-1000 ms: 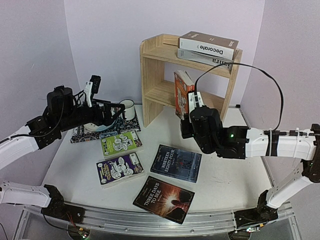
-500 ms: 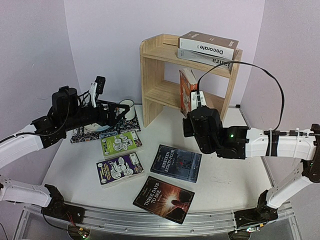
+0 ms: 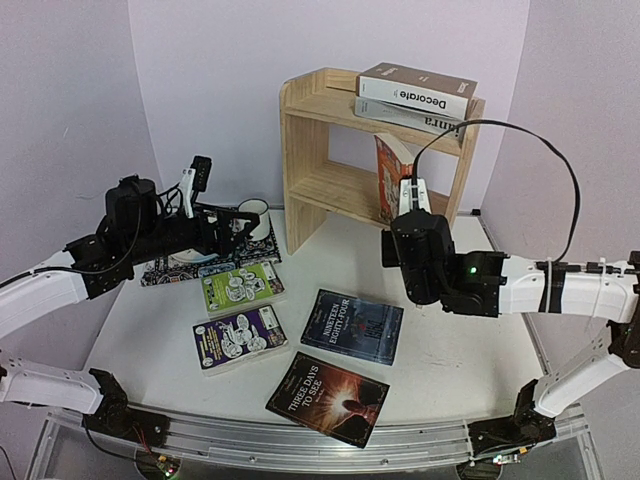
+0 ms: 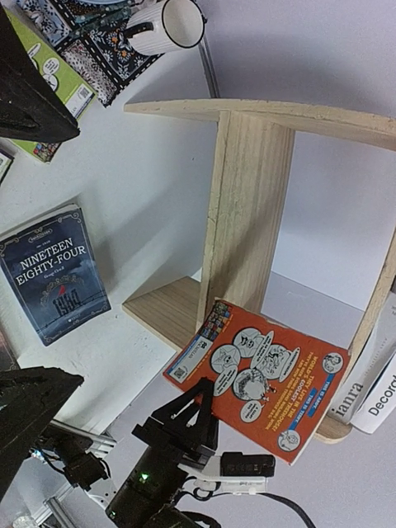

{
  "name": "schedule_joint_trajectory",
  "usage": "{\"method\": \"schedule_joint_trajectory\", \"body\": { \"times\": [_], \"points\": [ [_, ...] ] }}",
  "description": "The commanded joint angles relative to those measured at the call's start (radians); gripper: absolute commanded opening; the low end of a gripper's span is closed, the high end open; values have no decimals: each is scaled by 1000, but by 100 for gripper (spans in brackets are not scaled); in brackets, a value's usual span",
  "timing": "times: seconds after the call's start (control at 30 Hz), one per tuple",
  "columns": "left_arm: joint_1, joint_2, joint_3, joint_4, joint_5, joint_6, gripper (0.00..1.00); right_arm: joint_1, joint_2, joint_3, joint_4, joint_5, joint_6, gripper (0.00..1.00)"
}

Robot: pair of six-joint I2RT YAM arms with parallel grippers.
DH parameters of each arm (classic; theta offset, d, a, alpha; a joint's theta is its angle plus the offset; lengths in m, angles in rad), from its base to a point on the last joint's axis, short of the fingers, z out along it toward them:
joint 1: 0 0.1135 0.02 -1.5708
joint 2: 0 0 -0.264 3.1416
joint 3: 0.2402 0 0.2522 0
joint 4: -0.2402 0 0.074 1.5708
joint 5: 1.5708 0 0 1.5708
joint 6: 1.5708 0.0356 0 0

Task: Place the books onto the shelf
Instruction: Place the book on the book pile.

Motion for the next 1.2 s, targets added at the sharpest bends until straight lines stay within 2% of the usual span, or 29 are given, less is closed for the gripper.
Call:
{"method": "schedule_joint_trajectory", "body": {
  "times": [0.0,0.3,0.4,0.57,0.67,0.8,1.03,1.17],
  "points": [
    [0,-23,2,40,16,-10,95,-10,-51,8,51,75,52,0],
    [0,-15,3,41,24,-16,95,-10,-43,8,-11,17,105,0],
    [0,-11,6,42,30,-18,95,-7,-38,52,-64,-127,94,0],
    [1,-16,2,40,22,-16,96,32,-1,196,-274,-408,127,0],
    [0,-26,-6,40,7,-17,96,59,26,258,-454,-478,168,0],
    [0,-46,-34,39,-21,-32,96,81,33,263,-662,-386,180,0],
    [1,-93,-95,13,-107,-112,96,139,57,242,-923,-123,201,0],
    [1,-127,-187,14,-178,-310,96,169,160,316,-1079,-24,220,1]
  ]
}}
